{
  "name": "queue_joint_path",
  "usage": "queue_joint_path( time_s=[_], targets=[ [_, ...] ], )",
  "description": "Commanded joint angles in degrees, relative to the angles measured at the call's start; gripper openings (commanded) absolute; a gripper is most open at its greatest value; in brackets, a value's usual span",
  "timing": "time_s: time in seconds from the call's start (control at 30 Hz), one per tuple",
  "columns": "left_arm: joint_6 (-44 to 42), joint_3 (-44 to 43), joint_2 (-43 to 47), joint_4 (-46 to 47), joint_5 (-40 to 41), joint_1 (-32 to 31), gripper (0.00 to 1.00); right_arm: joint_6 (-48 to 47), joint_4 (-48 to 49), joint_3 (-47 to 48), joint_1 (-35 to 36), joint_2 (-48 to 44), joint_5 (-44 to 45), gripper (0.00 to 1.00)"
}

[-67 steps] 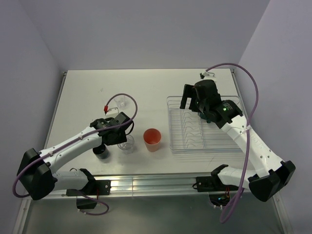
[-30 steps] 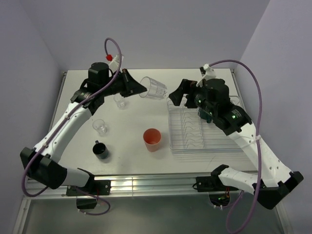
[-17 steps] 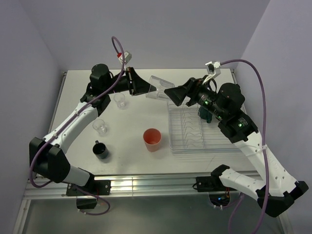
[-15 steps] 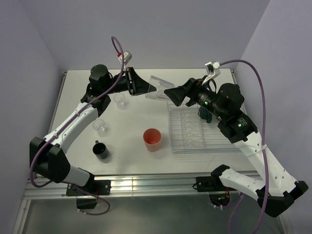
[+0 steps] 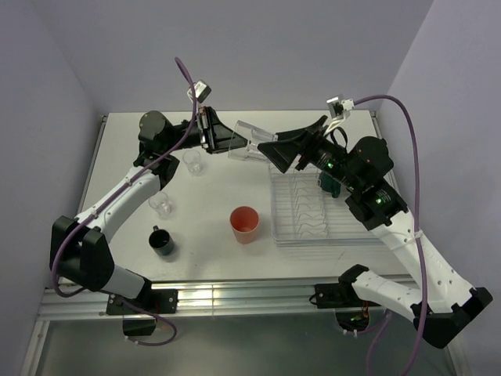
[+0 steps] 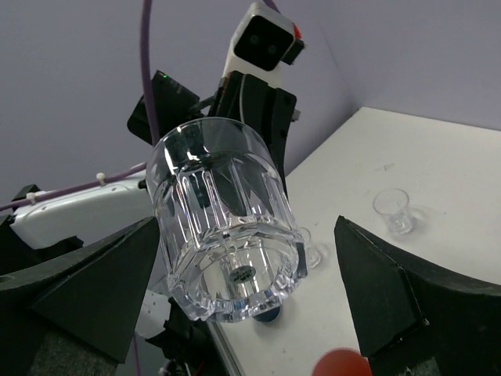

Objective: Load the cups into the dish rack

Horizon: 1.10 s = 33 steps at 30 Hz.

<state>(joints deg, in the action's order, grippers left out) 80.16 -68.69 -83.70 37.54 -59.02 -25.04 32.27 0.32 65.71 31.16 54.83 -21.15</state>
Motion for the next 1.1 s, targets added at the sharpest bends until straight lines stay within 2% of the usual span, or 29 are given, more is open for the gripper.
queue_joint_path(
  time_s=[0.0, 0.3, 0.6, 0.7, 0.8, 0.9, 0.93, 1.0, 1.03, 1.07],
  targets=[
    [4.04, -0.40, 0.38, 8.95, -1.71, -0.36, 0.00, 1.39, 7.32, -1.90, 0.22, 1.33, -4.25, 1.00],
    [5.88, -0.13, -0.50, 11.41, -1.44, -0.45, 0.00, 3.06, 9.70, -1.81, 0.31, 3.36, -8.65, 1.00],
    [6.24, 0.04, -1.55, 12.29, -0.92, -0.63, 0.00, 2.71, 8.91, -3.40, 0.31, 2.57, -8.39, 1.00],
    [6.15, 0.22, -1.82, 12.47, -0.65, -0.71, 0.00, 2.71, 8.82, -3.49, 0.31, 2.30, -8.38, 0.97],
    [6.32, 0.31, -2.08, 12.56, -0.91, -0.89, 0.00, 3.15, 9.96, -4.19, 0.31, 1.95, -8.21, 0.88],
    [6.41, 0.75, -2.08, 12.82, -1.00, -1.07, 0.00, 4.11, 11.72, -4.63, 0.31, 1.42, -8.30, 0.65],
    [6.41, 0.92, -2.08, 12.91, -1.09, -1.07, 0.00, 4.29, 12.07, -4.72, 0.31, 1.42, -8.38, 0.46],
    [6.59, 1.18, -2.17, 13.08, -1.09, -1.07, 0.00, 4.82, 12.43, -4.63, 0.31, 1.25, -8.47, 0.26],
    [6.76, 1.27, -2.17, 13.69, -1.27, -1.07, 0.00, 4.91, 12.43, -4.54, 0.31, 1.25, -8.30, 0.10],
    [7.02, 1.53, -2.26, 14.05, -1.36, -1.07, 0.01, 4.91, 12.34, -4.63, 0.39, 1.07, -8.12, 0.03]
  ],
)
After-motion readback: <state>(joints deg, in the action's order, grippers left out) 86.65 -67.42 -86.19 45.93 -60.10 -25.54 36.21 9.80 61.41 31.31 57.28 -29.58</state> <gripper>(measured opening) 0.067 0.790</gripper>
